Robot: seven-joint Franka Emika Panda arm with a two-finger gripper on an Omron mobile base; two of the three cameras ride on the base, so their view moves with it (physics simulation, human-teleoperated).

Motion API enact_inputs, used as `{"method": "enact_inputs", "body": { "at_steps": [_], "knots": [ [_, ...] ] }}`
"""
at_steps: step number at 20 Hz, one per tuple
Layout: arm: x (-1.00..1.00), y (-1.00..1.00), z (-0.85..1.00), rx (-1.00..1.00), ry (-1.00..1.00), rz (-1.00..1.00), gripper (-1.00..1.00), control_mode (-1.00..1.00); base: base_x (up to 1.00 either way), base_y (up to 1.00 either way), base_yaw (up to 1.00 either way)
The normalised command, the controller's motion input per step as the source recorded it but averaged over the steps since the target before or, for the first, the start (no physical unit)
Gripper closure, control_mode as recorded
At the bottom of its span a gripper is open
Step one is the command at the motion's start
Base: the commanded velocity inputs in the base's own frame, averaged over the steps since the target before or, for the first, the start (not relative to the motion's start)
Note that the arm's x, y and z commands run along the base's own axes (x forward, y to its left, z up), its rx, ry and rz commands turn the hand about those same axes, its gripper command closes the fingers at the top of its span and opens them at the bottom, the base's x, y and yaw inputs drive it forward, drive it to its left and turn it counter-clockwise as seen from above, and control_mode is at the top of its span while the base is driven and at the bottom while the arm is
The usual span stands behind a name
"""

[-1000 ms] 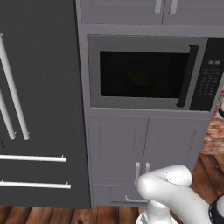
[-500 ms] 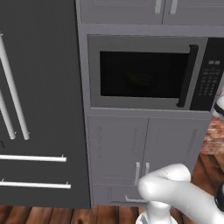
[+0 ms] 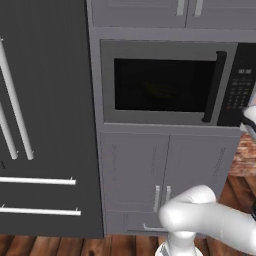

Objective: Place the bowl containing the hot dog and corn in the microwave. Close the microwave door and press the start button to microwave the meal.

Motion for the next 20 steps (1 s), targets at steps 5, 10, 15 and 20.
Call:
{"method": "enact_inputs", "body": {
  "at_steps": [5, 10, 15, 20],
  "knots": [
    [0.35, -0.16, -0.14, 0.00, 0.00, 0.00, 1.00, -1.00, 0.00, 0.00, 0.00],
    [0.38, -0.16, -0.12, 0.00, 0.00, 0.00, 1.00, -1.00, 0.00, 0.00, 0.00],
    [0.42, -0.14, -0.17, 0.00, 0.00, 0.00, 1.00, -1.00, 0.00, 0.00, 0.00],
    [0.88, -0.49, -0.03, 0.06, 0.09, 0.00, 1.00, -1.00, 0.00, 0.00, 0.00]
  ]
}}
